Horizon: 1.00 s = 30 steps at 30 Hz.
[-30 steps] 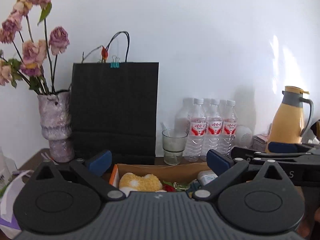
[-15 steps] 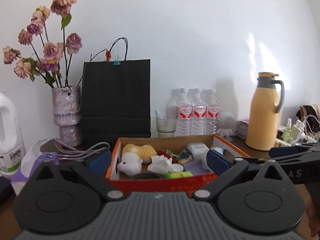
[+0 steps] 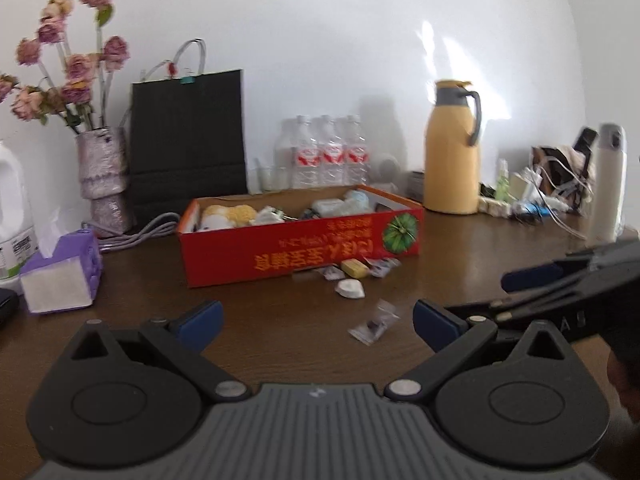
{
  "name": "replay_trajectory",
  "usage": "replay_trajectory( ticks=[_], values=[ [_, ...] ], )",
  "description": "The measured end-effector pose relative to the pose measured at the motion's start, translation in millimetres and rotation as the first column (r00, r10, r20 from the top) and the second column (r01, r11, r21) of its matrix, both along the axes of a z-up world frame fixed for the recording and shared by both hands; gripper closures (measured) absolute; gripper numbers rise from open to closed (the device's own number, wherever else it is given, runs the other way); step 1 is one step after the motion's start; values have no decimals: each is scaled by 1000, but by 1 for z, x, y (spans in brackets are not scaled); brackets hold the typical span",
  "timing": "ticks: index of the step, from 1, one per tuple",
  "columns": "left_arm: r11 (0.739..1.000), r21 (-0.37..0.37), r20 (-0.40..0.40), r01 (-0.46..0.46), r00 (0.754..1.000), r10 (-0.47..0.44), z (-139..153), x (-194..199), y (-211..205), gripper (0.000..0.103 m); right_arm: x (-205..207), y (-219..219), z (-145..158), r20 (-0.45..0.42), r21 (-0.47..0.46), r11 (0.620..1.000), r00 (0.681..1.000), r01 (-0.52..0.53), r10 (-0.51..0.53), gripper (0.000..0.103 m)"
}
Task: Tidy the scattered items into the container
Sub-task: 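Move both tools back from the box toward the remaining table items, then grasp the wrapped candy with the left tool while the right tool grasps another wrapped candy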
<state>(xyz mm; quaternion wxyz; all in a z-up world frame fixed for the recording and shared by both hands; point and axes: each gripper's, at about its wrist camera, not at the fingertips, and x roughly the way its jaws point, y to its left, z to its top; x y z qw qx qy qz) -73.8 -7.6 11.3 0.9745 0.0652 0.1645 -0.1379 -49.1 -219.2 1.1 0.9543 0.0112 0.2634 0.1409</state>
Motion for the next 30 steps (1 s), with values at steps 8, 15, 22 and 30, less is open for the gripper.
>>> replay_trajectory(
  ticks=[8,15,22,30],
  values=[
    [977,77,-144,199,972,-187,-13,66,-38,25,45,-22,2,-63,15,994,992,109,-108,33],
    [976,12,-304,216,931,-202,-26,107,-52,59,75,-29,-1,-108,-1,992,986,128,-127,36],
    [982,-86,-328,170,926,-189,-23,111,-28,85,112,-13,-5,-133,-21,995,986,98,-100,38],
    [990,-132,-363,56,926,-101,-19,119,-9,86,163,11,-9,-182,-22,994,977,106,-108,50]
  ],
)
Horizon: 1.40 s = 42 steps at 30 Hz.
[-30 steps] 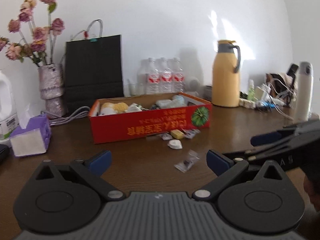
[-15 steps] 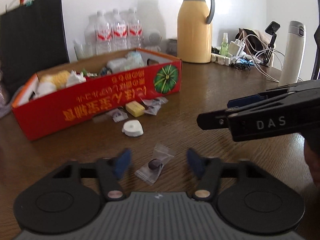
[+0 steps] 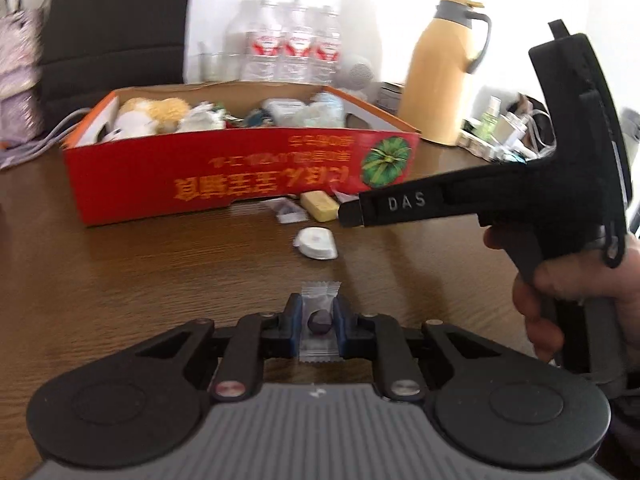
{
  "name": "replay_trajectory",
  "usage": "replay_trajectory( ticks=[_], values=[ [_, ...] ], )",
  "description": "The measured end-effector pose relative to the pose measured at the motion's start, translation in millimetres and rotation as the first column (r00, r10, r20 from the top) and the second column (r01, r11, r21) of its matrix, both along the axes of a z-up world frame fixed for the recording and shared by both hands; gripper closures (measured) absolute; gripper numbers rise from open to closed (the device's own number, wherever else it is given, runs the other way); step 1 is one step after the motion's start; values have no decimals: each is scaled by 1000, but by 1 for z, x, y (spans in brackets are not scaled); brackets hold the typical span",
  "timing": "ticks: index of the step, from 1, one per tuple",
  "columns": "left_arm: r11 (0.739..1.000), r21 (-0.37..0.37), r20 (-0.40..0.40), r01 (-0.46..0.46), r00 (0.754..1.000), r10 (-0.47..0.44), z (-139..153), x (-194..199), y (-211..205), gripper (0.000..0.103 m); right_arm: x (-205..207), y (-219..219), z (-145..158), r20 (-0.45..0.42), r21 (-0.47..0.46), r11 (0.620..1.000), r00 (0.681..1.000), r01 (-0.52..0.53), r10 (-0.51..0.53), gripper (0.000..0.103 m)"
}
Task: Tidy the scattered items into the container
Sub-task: 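Grasp the wrapped candy with the left tool while the right tool grasps another wrapped candy, then carry the wrapped candy into the box with the left tool while the right tool carries its candy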
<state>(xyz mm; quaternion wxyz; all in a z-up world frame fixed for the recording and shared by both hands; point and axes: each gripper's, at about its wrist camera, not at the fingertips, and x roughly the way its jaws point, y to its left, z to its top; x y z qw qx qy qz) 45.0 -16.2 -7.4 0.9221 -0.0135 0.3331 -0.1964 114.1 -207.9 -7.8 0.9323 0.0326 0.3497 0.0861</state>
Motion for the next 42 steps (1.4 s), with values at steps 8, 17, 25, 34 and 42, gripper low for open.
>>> replay_trajectory(
  ticks=[8,17,25,34,42],
  values=[
    [994,-15,-11,-107,994,107,3,7,20,86,11,19,-6,-13,-106,994,1000,-2,0,76],
    [993,7,14,-121,993,121,4,5,20,86,-13,3,-8,1,-103,995,1000,-12,12,93],
    [992,51,18,-118,993,117,2,-3,16,86,-91,-1,-6,-4,-91,992,996,-85,85,93],
    [982,112,32,-153,988,150,5,-64,15,86,-146,-10,5,63,-43,994,992,-105,107,62],
    [957,122,121,-263,961,249,15,-78,23,86,-120,-4,-9,35,-41,997,997,-62,64,80]
  ],
)
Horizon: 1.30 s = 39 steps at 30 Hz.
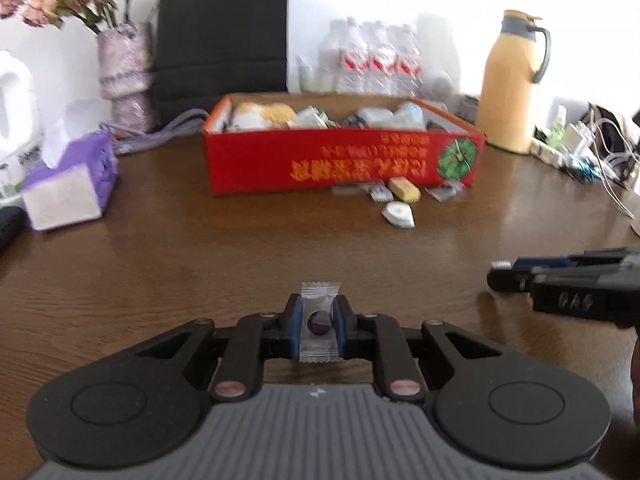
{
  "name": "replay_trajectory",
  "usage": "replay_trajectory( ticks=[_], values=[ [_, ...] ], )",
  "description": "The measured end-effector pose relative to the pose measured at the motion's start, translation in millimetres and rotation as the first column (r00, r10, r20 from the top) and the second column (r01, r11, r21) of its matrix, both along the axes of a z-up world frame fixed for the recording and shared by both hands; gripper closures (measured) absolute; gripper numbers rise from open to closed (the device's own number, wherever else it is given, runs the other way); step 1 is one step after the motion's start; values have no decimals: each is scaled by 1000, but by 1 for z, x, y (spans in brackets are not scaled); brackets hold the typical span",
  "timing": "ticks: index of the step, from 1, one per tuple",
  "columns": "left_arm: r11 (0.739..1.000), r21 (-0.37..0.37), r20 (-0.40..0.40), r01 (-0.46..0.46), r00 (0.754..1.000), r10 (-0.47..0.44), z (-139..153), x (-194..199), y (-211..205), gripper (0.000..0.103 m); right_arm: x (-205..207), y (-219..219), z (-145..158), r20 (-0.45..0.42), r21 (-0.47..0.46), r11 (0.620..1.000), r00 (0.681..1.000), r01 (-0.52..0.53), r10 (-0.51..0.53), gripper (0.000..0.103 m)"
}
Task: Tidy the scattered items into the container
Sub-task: 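Carry the wrapped candy into the box with the left tool while the right tool carries its candy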
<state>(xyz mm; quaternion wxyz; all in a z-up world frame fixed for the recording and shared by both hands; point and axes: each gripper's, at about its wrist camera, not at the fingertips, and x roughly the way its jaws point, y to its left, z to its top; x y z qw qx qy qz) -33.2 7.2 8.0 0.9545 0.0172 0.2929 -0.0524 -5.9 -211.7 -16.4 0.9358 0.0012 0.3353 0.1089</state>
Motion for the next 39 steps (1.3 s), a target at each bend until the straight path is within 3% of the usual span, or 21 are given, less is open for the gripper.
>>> replay_trajectory(
  ticks=[1,5,8,11,14,22,26,30,35,39],
  values=[
    [1000,6,24,-13,1000,13,2,-2,-1,86,-1,4,-1,11,-33,999,1000,-10,10,86],
    [1000,9,111,-23,994,22,11,-12,-6,86,-12,9,-1,47,-52,998,998,-30,33,90],
    [1000,-5,161,-15,987,15,17,-20,-7,86,-30,5,11,145,-22,999,989,-25,28,90],
    [1000,-18,246,-25,969,29,27,-33,-10,86,-55,-3,31,303,17,1000,953,-24,18,90],
    [998,-41,354,-54,933,65,38,-50,-11,86,-76,-12,47,429,52,999,903,5,-27,90],
    [994,-55,450,-93,887,108,51,-69,-13,86,-100,-27,65,577,95,993,809,67,-109,90],
    [994,-47,495,-100,862,110,63,-58,-17,86,-87,-28,72,586,91,993,802,74,-114,90],
    [994,-14,531,-105,842,96,73,-21,-24,85,-57,-23,86,609,81,995,787,58,-95,90],
    [993,-40,526,-107,843,112,84,35,-22,85,-5,-23,104,629,88,994,771,61,-103,90],
    [992,-51,509,-113,852,123,90,75,-18,85,36,-23,113,621,110,992,775,63,-118,90]
  ],
)
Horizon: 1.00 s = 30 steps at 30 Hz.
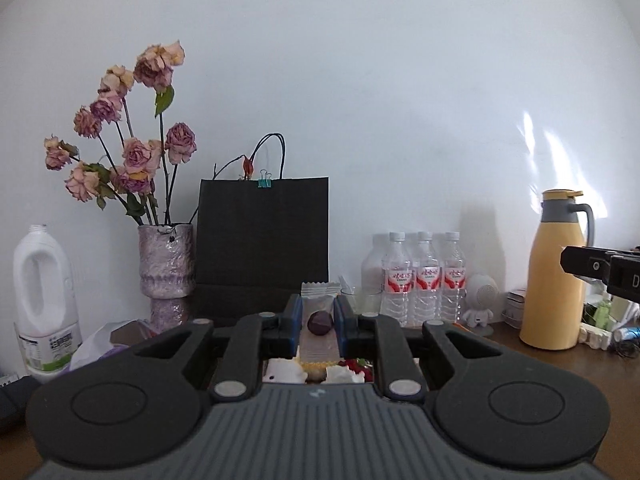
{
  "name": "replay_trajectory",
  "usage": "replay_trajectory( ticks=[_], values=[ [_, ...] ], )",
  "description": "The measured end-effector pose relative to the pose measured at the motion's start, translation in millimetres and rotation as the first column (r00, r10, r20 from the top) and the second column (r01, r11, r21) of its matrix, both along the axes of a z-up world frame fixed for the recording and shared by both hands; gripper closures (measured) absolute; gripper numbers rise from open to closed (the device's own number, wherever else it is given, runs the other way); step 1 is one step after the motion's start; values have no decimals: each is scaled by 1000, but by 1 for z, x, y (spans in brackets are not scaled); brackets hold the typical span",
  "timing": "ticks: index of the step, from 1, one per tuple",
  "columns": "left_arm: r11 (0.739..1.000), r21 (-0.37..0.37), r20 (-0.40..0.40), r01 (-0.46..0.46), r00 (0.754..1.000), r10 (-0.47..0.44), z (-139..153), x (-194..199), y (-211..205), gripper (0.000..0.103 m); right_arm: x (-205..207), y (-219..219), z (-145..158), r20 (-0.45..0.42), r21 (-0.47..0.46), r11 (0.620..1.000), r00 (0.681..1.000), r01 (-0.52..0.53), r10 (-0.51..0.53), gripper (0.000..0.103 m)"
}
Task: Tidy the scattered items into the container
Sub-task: 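Carry the wrapped candy into the box with the left tool while the right tool carries its candy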
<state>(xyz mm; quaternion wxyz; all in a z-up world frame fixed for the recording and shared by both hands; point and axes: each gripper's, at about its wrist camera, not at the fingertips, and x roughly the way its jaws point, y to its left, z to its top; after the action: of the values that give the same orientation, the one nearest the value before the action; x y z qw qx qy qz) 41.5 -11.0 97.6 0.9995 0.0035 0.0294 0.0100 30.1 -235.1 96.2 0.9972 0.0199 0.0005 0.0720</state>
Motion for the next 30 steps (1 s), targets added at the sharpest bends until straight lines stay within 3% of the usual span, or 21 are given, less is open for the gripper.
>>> replay_trajectory(
  ticks=[2,4,6,8,10,13,15,17,19,21,24,25,27,28,30],
  values=[
    [1000,1,-49,2,999,-2,1,23,3,85,22,-2,2,-37,28,999,999,-21,22,90],
    [1000,27,-190,-2,982,7,3,59,5,85,53,-9,6,-136,112,989,985,-95,110,90],
    [1000,-18,-360,21,933,-26,5,100,16,85,93,-14,14,-279,146,978,942,-151,187,90],
    [994,-86,-495,63,863,-98,6,138,29,85,129,-19,24,-407,156,974,888,-163,214,90],
    [989,-122,-585,80,799,-137,7,168,38,86,169,-26,30,-552,176,972,802,-156,229,90],
    [984,-130,-694,125,697,-181,2,200,44,86,221,-34,20,-732,242,953,610,-183,303,90],
    [980,-149,-770,130,607,-197,-10,217,46,86,245,-32,2,-820,240,956,492,-170,293,90],
    [981,-154,-835,117,516,-192,-27,229,47,86,259,-25,-15,-874,171,971,429,-165,227,90],
    [985,-130,-879,110,447,-166,-43,239,45,86,271,-17,-30,-917,109,979,363,-173,167,90],
    [989,-107,-901,103,411,-140,-55,246,44,86,280,-6,-44,-947,49,978,301,-202,110,90],
    [990,-113,-910,85,391,-137,-65,252,46,85,285,4,-63,-973,-8,977,228,-213,42,89],
    [990,-111,-911,82,390,-135,-67,253,45,85,286,5,-69,-976,-12,978,215,-210,34,87],
    [989,-119,-911,84,386,-142,-67,254,45,76,291,7,-79,-982,-19,980,189,-200,19,94],
    [987,-136,-914,89,373,-159,-66,255,44,67,295,8,-83,-984,-6,981,175,-194,29,92],
    [986,-134,-925,98,345,-160,-63,259,40,63,299,11,-86,-987,5,981,156,-193,36,86]
  ],
)
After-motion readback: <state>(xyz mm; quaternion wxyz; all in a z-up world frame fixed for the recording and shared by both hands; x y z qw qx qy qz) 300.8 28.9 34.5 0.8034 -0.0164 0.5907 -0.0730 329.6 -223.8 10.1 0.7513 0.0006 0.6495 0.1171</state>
